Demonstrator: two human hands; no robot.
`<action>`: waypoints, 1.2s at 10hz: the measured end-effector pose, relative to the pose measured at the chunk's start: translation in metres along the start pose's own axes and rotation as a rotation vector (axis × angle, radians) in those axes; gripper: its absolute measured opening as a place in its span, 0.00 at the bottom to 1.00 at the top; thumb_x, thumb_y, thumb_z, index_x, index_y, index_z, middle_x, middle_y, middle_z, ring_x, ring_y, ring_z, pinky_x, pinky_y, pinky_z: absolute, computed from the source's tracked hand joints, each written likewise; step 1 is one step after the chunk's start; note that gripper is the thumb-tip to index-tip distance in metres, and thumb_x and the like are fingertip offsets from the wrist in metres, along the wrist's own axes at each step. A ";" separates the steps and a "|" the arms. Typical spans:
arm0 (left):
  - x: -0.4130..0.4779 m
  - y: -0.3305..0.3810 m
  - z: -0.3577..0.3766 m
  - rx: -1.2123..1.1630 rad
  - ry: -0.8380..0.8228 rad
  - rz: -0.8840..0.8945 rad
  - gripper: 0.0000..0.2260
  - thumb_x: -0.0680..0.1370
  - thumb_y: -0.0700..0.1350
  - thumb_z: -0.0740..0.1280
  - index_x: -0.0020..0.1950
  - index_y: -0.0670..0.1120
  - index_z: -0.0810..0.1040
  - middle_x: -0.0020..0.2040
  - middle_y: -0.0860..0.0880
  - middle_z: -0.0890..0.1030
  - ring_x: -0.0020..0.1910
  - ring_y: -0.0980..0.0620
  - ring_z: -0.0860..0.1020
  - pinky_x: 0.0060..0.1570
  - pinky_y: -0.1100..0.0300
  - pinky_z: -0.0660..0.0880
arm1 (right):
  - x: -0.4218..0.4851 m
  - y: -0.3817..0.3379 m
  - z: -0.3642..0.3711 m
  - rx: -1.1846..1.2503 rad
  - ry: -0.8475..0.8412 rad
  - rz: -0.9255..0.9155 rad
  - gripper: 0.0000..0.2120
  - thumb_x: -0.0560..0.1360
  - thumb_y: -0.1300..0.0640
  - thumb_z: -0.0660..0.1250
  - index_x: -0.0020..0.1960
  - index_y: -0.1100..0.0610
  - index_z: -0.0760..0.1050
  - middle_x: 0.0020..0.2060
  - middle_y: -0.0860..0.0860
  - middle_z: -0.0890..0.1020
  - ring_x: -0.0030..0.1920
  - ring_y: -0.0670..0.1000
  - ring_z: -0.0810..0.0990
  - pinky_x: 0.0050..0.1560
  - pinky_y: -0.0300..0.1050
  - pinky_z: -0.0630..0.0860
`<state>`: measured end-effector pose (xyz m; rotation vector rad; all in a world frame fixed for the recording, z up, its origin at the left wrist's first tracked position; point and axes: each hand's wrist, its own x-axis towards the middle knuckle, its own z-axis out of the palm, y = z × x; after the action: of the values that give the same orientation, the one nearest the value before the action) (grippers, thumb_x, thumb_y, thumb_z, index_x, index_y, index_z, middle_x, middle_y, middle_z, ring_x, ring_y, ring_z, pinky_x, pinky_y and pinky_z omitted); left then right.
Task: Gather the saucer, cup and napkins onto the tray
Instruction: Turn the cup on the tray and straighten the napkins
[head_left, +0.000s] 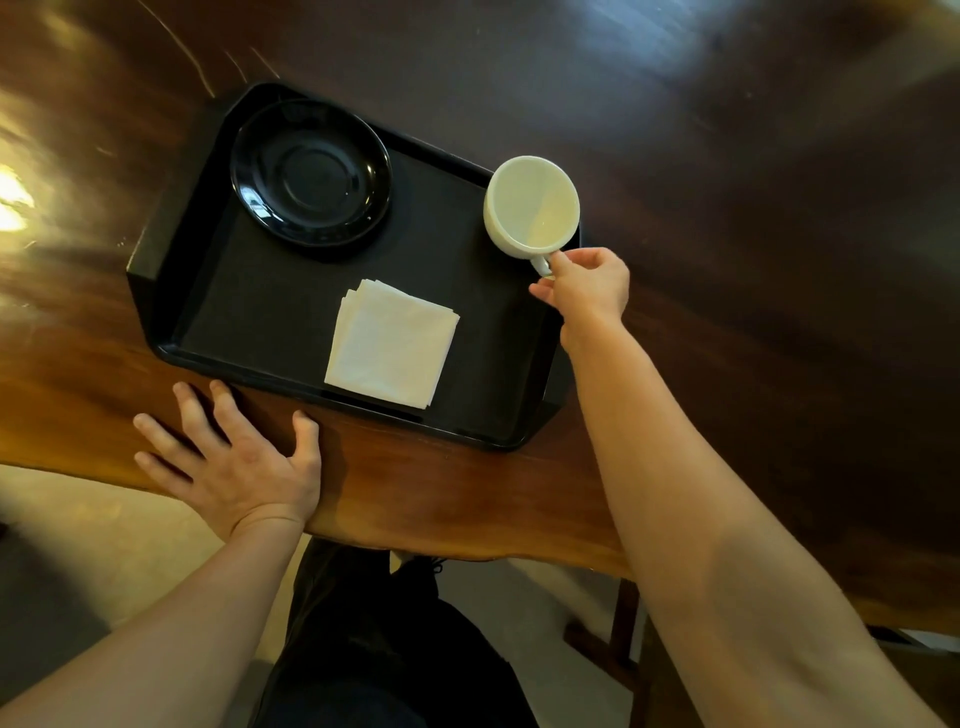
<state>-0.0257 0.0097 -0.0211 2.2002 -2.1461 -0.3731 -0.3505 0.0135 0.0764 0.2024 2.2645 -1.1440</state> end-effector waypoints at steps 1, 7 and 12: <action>0.000 0.000 0.000 0.000 0.001 0.000 0.37 0.77 0.65 0.58 0.80 0.45 0.60 0.83 0.40 0.57 0.83 0.32 0.49 0.79 0.33 0.45 | 0.010 -0.004 -0.003 -0.045 0.027 -0.095 0.04 0.80 0.59 0.70 0.54 0.54 0.79 0.49 0.51 0.83 0.41 0.48 0.86 0.44 0.41 0.85; -0.001 0.000 -0.002 -0.032 0.005 0.003 0.37 0.77 0.65 0.57 0.80 0.44 0.60 0.83 0.40 0.57 0.83 0.32 0.49 0.79 0.32 0.45 | 0.025 -0.018 -0.038 0.112 0.086 -0.045 0.05 0.82 0.57 0.65 0.54 0.57 0.77 0.48 0.53 0.83 0.41 0.49 0.86 0.41 0.43 0.86; 0.003 0.004 -0.005 0.053 -0.088 -0.032 0.40 0.76 0.62 0.69 0.81 0.45 0.60 0.84 0.40 0.57 0.83 0.32 0.48 0.79 0.34 0.44 | -0.075 -0.017 0.145 -0.131 -0.465 -0.040 0.10 0.83 0.52 0.64 0.53 0.60 0.75 0.37 0.55 0.83 0.25 0.48 0.77 0.24 0.40 0.72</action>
<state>-0.0281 0.0058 -0.0160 2.2904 -2.1911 -0.4280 -0.2325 -0.1005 0.0644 -0.1492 1.9231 -0.9416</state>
